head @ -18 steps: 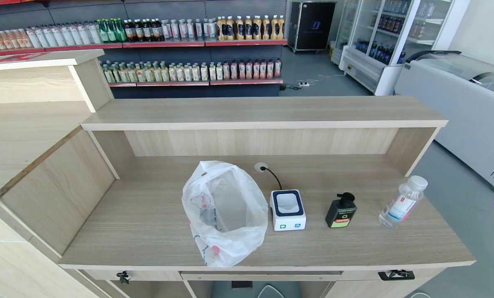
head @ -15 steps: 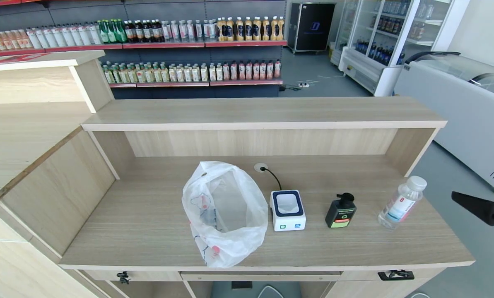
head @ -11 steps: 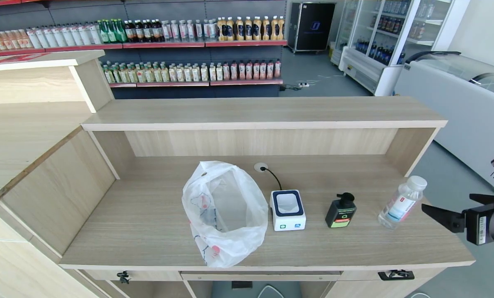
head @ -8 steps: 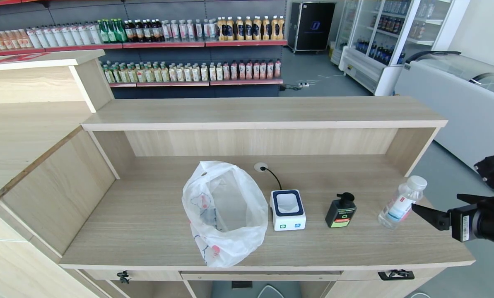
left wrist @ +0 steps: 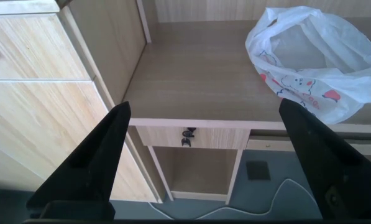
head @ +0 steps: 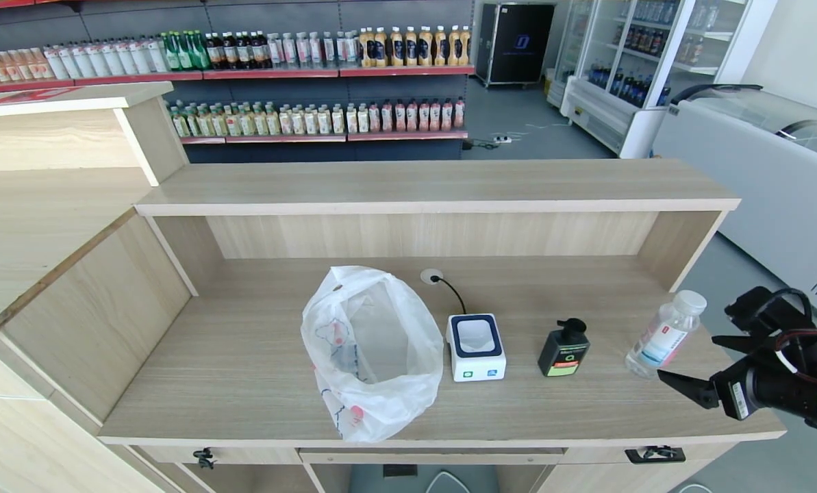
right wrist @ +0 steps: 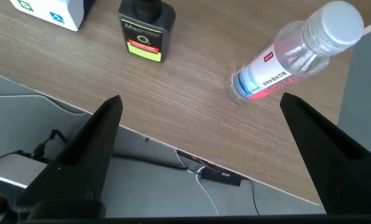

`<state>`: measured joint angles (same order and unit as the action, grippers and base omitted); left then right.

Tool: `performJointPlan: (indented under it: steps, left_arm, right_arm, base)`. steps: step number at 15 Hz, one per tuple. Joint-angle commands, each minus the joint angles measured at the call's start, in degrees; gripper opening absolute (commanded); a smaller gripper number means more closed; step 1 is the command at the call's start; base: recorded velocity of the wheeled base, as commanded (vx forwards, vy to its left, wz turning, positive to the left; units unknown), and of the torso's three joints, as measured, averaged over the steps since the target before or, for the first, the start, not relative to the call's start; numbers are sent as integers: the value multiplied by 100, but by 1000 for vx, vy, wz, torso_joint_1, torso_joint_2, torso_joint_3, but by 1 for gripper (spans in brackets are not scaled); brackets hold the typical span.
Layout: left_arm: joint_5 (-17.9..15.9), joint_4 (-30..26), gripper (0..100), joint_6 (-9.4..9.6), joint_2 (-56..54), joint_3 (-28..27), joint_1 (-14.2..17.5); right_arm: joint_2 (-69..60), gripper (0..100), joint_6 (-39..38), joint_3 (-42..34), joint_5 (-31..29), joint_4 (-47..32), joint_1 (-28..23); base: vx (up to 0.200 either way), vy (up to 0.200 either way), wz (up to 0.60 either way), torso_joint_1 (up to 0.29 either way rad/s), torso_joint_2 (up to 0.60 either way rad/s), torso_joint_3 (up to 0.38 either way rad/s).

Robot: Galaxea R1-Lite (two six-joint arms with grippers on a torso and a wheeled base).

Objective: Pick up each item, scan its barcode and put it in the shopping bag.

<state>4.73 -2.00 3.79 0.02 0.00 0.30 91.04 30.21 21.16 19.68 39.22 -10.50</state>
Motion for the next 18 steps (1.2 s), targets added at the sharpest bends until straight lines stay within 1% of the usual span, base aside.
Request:
performJointPlan:
  steps: [1,3,5,7,9,11,14,15,18]
  left_arm:
    - [2,-2,100,-1,-2,0,-4]
    - [2,-2,100,-1,-2,0,5]
    - [2,-2,100,-1,-2,0,-4]
    - [2,-2,100,-1,-2,0,-4]
    - [2,-2,100,-1,-2,0,-4]
    - [2,-2,100,-1,-2,0,-4]
    - [2,-2,100,-1,-2,0,-4]
    - [2,-2,100,-1,-2,0,-4]
    - [2,-2,100,-1,-2,0,-4]
  right_arm:
    - [212,100,73,-16,10,-2,-146]
    - [274,100,222,-51,10,-46,-383]
    - [441,100,214,-7,45,-37,-497]
    - [713,100,231,134,247,7,-559]
    - [1109,100,345,433,432,69,-559]
    - [1504,100,495,714,810,95,-559]
    - [1882,100,794,942,1109,95,-532]
    - [2076,100,943,1065,1328,86,-515]
    - [2410,100,961,1417,1522,95,-357]
  base:
    - [0,0,0,0,0,0]
    - [0,0,0,0,0,0]
    - [0,0,0,0,0,0]
    - [0,0,0,0,0,0]
    - [0,0,0,0,0,0]
    - [0,0,0,0,0,0]
    - [0,0,0,0,0,0]
    - [0,0,0,0,0,0]
    - [0,0,0,0,0,0]
